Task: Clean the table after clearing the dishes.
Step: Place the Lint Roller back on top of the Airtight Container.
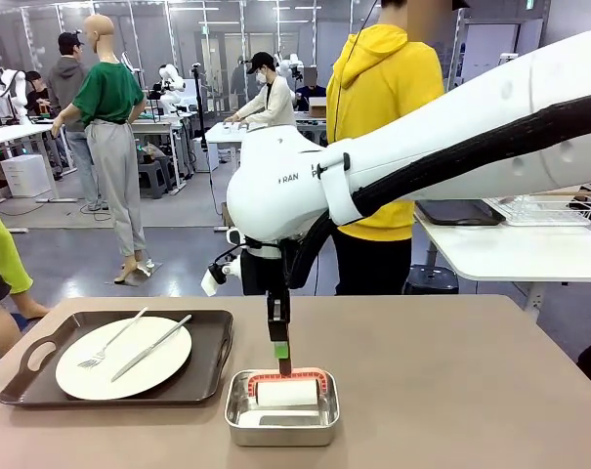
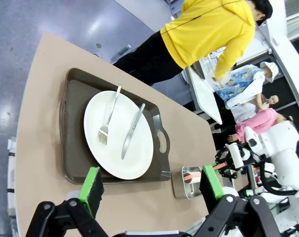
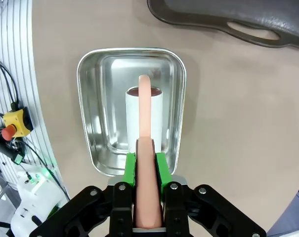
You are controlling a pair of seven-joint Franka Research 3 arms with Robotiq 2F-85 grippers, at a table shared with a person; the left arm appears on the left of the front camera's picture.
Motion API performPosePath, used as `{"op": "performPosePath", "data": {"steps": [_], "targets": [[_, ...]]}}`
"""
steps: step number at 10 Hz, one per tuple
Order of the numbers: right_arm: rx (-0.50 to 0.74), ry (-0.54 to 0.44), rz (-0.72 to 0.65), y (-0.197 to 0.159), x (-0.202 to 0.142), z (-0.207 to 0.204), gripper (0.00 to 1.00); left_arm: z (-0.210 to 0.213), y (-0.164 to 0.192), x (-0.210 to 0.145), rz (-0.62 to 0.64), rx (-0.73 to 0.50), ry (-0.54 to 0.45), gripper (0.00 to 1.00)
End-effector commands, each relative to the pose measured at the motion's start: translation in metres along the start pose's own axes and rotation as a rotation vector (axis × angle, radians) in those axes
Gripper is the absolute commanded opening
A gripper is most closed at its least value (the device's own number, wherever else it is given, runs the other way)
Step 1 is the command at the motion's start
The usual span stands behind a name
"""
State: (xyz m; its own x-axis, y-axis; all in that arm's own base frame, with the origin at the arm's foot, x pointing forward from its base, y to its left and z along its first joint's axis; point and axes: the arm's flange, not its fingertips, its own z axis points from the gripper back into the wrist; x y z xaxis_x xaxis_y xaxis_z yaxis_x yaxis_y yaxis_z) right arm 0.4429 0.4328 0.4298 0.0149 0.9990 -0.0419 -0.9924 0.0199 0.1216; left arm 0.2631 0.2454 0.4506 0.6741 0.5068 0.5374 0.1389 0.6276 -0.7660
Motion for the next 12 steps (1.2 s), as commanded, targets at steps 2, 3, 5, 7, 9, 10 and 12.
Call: {"op": "performPosePath", "data": {"steps": [2, 3, 5, 7, 9, 10, 12], "targets": [[0.016, -0.002, 0.051, -0.016, -0.006, -0.005, 0.21, 0.002, 0.002, 0.000, -0.013, 0.000, 0.002, 1.00], [0.006, -0.021, 0.081, -0.020, -0.008, -0.010, 0.21, 0.002, 0.002, 0.000, -0.013, 0.000, 0.002, 1.00], [0.006, -0.024, 0.064, -0.027, -0.011, -0.014, 0.37, 0.002, 0.002, 0.000, -0.013, 0.000, 0.002, 1.00], [-0.011, -0.025, 0.060, -0.027, -0.012, -0.011, 0.69, 0.002, 0.002, 0.000, -0.013, 0.000, 0.002, 1.00], [-0.014, -0.019, 0.060, -0.027, -0.011, -0.009, 1.00, 0.002, 0.002, 0.000, -0.013, 0.000, 0.002, 1.00], [-0.017, -0.019, 0.059, -0.027, -0.011, -0.008, 1.00, 0.002, 0.002, 0.000, -0.013, 0.000, 0.002, 1.00], [-0.023, -0.014, 0.058, -0.029, -0.011, -0.010, 0.97, 0.002, 0.002, 0.000, -0.013, 0.000, 0.002, 1.00]]}}
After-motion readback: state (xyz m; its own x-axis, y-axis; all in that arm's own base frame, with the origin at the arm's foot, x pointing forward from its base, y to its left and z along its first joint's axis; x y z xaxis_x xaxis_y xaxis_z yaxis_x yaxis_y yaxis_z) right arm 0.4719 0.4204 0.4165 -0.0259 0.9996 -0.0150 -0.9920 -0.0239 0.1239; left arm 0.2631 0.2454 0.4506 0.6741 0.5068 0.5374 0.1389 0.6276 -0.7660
